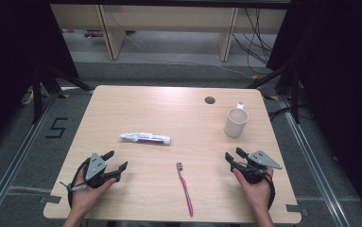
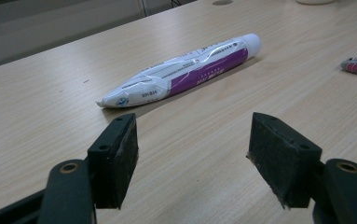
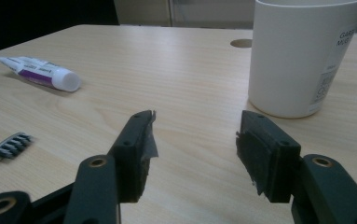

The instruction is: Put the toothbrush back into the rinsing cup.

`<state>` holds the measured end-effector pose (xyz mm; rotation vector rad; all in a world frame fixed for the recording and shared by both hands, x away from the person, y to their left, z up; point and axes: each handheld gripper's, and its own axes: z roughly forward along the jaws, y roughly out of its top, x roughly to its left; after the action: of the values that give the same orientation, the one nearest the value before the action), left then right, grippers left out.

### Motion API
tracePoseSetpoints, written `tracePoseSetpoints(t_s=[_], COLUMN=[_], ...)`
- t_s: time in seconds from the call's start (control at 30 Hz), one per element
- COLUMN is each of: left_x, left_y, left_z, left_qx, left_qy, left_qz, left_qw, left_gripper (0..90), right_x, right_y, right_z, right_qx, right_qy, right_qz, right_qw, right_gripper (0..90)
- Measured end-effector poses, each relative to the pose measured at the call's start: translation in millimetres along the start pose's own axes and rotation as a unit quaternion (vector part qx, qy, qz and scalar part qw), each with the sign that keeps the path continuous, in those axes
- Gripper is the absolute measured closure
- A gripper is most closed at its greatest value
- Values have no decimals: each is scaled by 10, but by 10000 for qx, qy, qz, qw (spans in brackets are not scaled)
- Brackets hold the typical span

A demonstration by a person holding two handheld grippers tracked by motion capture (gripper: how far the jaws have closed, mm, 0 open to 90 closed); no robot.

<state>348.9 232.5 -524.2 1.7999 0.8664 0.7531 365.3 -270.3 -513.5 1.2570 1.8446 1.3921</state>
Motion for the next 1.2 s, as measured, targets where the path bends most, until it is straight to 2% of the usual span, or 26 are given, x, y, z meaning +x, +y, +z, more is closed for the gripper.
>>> tracePoseSetpoints(t_s=[0.03, 0.07, 0.1, 0.13, 0.3, 0.37, 0.4, 0.43, 0.47, 0.63, 0.73, 0.77, 0.87, 0.9, 0.93, 0.97, 1.03, 1.13, 1.17, 1.2], left_x=[-7, -14, -17, -21, -18, -18, -17, -17, -16, 3, -6, -7, -4, 1, 11, 16, 24, 30, 32, 34], left_y=[4, 7, 8, 7, 7, 7, 7, 6, 9, -1, 1, 4, 6, 2, 1, 0, -1, 0, -1, -1], left_z=[4, 4, 13, 14, 16, 17, 20, 25, 18, 2, 3, 2, 2, -2, -1, -5, -9, -15, -15, -16], left_qx=[42, 91, 147, 154, 142, 141, 144, 129, 167, 44, 54, 92, 127, 97, 89, 68, 77, 100, 94, 96], left_qy=[7, 39, -5, 7, 70, 67, 64, 57, 60, 55, 59, 59, 50, 66, 37, 57, 52, 40, 42, 48], left_qz=[28, 61, 50, 48, -19, -20, -14, -13, -7, -125, -89, -78, -74, -134, -169, -194, -245, -256, -276, -278], left_qw=[10000, 9999, 9999, 9999, 9999, 9999, 9999, 9999, 9998, 9999, 9999, 9999, 9999, 9998, 9998, 9998, 9997, 9996, 9996, 9996], left_gripper=[334, 338, 340, 343, 350, 351, 351, 352, 352, 358, 361, 364, 366, 367, 367, 367, 367, 365, 365, 365], right_x=[-25, -26, -9, -11, 11, 19, 24, 27, 22, 44, 28, 28, 10, 24, 19, 64, 54, 87, 106, 160], right_y=[8, 9, 5, 5, 9, 8, 4, 7, 15, 7, 19, 23, 25, 27, 27, 22, 38, 42, 53, 76], right_z=[9, 4, 8, 13, 23, 28, 29, 29, 29, 56, 55, 46, 60, 71, 84, 88, 108, 124, 123, 103], right_qx=[-15, 4, 32, 21, 122, 144, 39, 110, 114, 101, 185, 234, 232, 258, 288, 353, 472, 658, 775, 949], right_qy=[-1, -12, -38, -24, 9, -119, -59, -46, -63, -121, -54, -105, -129, -109, -86, -123, -130, -142, -127, -179], right_qz=[-175, -198, -132, -195, -204, -285, -253, -253, -367, -395, -466, -430, -533, -449, -471, -294, -633, -632, -580, -400], right_qw=[9998, 9998, 9999, 9998, 9997, 9994, 9997, 9996, 9992, 9991, 9987, 9987, 9982, 9986, 9984, 9989, 9968, 9957, 9952, 9945], right_gripper=[475, 483, 485, 485, 483, 481, 481, 481, 481, 482, 481, 481, 480, 480, 480, 484, 490, 505, 508, 520])
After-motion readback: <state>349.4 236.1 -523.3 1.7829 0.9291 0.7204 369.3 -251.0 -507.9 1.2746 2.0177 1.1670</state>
